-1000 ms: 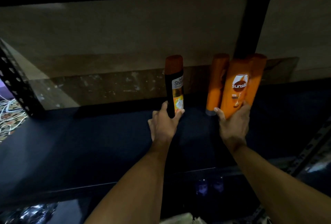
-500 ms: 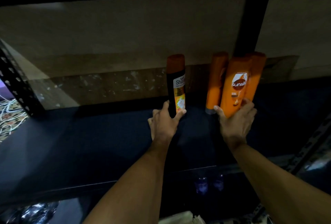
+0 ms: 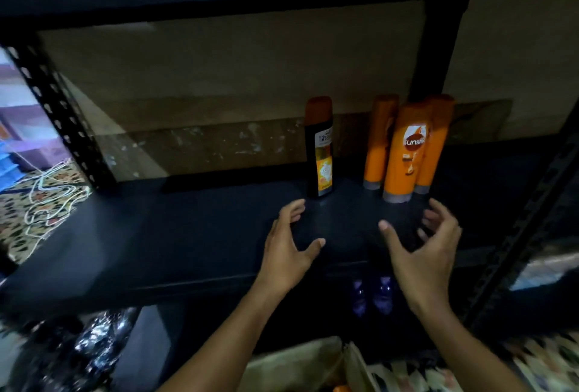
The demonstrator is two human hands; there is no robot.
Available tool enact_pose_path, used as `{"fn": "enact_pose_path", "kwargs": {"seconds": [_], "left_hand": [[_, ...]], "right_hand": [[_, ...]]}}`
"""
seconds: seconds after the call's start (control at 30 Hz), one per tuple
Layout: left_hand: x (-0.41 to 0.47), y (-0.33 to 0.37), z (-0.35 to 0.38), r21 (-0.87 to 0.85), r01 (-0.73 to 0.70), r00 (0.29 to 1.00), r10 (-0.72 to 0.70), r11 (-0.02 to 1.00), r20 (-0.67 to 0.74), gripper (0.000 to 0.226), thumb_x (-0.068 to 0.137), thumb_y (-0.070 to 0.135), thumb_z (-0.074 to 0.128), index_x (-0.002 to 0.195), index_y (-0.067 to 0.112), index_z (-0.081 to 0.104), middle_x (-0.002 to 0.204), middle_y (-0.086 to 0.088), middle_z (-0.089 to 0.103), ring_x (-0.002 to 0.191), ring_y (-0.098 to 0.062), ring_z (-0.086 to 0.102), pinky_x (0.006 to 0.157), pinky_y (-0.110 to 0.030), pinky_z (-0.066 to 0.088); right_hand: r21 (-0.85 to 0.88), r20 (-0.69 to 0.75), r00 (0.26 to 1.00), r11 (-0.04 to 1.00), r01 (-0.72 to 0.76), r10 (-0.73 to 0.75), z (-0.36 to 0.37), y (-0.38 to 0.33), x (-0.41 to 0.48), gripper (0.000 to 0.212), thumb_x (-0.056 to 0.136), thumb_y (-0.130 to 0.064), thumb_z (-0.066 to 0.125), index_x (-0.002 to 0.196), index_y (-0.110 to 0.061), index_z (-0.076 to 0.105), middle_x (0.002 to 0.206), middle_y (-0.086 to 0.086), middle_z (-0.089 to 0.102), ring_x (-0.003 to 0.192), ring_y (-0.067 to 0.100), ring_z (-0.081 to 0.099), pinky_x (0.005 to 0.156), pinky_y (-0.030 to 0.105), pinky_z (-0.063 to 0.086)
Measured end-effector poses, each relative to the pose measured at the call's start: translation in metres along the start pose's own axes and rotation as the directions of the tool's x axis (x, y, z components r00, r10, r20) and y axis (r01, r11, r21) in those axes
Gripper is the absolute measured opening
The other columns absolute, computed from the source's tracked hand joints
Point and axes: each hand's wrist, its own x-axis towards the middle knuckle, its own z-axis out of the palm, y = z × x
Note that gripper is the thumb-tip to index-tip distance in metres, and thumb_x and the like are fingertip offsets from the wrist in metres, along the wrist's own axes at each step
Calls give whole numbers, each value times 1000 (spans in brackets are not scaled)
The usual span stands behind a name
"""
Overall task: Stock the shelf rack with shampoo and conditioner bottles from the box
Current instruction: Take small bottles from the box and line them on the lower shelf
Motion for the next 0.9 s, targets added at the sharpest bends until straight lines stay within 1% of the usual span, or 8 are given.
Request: {"fn": "enact_pose_path", "kwargs": {"seconds": [0.13,0.3,0.37,0.5,0.6,0.67,0.83,0.9], "left_hand": [[-91,10,-20,-25,-43,994,41,999,-103,59,86,20,81,138,30,54,137,16,56,130,-2,50,106,-17,40],[-204,-29,-22,-66,171,976,-179,983,-123,60,83,22,83,133,37,53,136,19,56,128,-1,51,101,-20,45],[-248,-54,-18,-113,284,949,-295,952,-106,62,81,15,85,129,39,53,134,17,58,127,1,53,102,-17,45],[-316,-93,-12,-79,505,855,-510,860,-93,62,79,13,86,128,33,54,132,7,61,124,-16,57,96,-20,45],[-338,-109,-14,-86,592,792,-599,801,-118,61,75,6,88,127,13,57,129,-6,61,122,-26,57,101,-37,47],[-340,-116,-15,-111,652,739,-661,751,-129,61,74,3,88,127,5,57,131,-12,61,124,-31,56,100,-37,46],[-340,-142,-15,-59,757,646,-759,650,-74,64,77,11,87,132,9,54,139,-9,58,131,-29,52,107,-45,46],[-341,-152,-13,-45,782,619,-783,621,-61,68,77,12,88,136,9,54,143,-9,56,135,-28,50,110,-40,44]], "right_hand": [[19,61,996,998,58,-59,-39,5,-98,62,82,-19,81,135,-16,50,125,5,52,120,18,56,107,42,48],[-76,230,969,994,-74,90,-67,25,-197,65,80,-16,83,136,-26,51,124,-1,55,119,15,57,103,47,49],[-165,320,928,975,-145,192,-76,34,-227,68,79,-23,84,136,-34,48,124,-7,54,116,15,56,102,49,48],[-309,454,814,921,-237,362,-90,47,-261,72,82,-33,82,139,-39,38,132,-12,46,123,14,49,104,50,46],[-383,494,766,894,-234,412,-94,56,-273,76,81,-30,82,139,-40,34,133,-9,47,125,16,47,105,52,45],[-438,501,731,864,-247,463,-95,64,-279,79,79,-32,83,139,-40,33,133,-7,46,124,18,47,104,53,45],[-532,552,600,798,-281,579,-83,84,-296,82,80,-39,80,144,-38,28,143,2,40,131,27,43,105,57,43],[-551,568,552,780,-296,610,-75,91,-304,83,82,-37,80,147,-34,29,145,4,38,134,27,40,108,53,41]]}}
